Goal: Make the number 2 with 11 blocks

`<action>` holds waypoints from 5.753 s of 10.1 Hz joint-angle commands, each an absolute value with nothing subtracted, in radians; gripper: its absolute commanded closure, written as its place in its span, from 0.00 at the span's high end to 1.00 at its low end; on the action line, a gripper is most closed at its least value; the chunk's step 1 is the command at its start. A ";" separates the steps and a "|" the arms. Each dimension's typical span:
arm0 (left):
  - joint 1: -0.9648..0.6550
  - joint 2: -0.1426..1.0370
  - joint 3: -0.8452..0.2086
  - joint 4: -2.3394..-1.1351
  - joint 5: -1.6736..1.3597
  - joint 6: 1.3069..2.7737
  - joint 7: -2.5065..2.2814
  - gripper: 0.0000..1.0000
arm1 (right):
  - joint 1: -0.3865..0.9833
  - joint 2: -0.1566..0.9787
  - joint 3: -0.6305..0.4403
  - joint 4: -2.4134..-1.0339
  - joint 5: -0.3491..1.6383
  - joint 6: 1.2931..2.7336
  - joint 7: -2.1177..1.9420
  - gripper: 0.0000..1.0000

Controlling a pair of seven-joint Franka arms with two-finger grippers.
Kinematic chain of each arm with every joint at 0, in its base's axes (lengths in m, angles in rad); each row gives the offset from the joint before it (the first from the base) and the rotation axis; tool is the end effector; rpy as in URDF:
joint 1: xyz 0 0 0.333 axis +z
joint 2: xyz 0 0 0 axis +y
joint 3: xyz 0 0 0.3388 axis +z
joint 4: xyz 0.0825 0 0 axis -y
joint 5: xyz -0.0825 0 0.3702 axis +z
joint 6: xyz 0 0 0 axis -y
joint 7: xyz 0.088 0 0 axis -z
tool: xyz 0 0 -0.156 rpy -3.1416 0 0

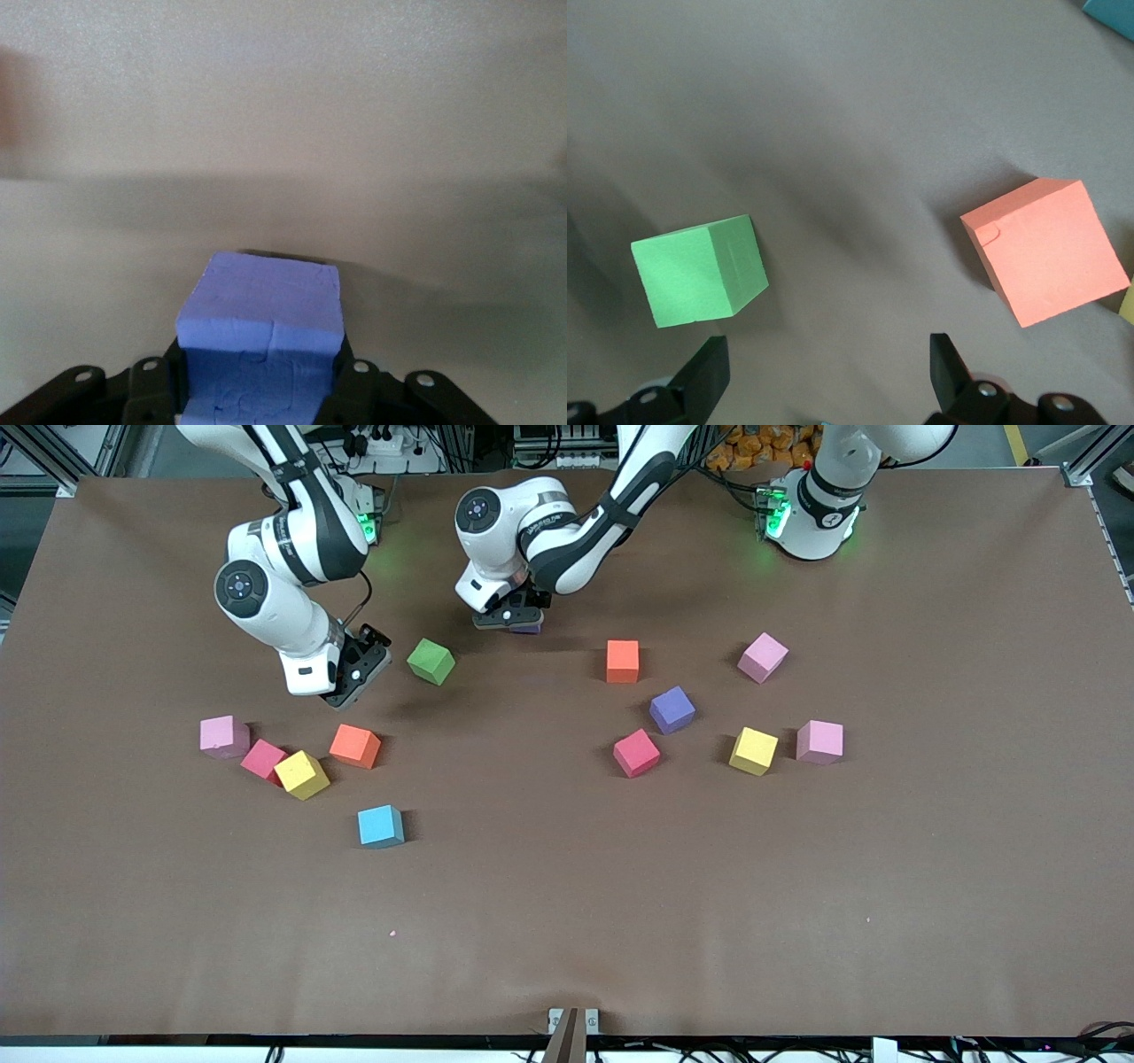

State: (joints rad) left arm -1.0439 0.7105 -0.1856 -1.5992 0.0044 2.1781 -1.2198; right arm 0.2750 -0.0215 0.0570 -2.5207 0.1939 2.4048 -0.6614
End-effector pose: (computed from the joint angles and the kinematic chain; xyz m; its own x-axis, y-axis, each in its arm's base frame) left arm 0.2401 -0.6373 0.1883 0.9880 0.0297 -0.1518 0.0186 -0.9971 -0.0739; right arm 0.4102 0.1494 0.2633 0.6643 0.7474 -0.0107 0.7375 -0.6577 -0.1531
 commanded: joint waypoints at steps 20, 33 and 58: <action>-0.807 0.511 -0.161 -1.734 0.044 2.102 -1.002 1.00 | 0.164 0.249 0.052 -2.376 0.192 2.677 -1.135 1.00; -0.721 0.330 -0.173 -2.161 0.100 2.382 -0.848 1.00 | 0.201 0.371 0.049 -2.164 0.183 2.642 -1.370 1.00; -0.732 0.433 -0.285 -2.039 -0.052 2.384 -1.994 0.33 | 0.502 0.166 -0.005 -2.218 0.195 2.287 -1.070 0.24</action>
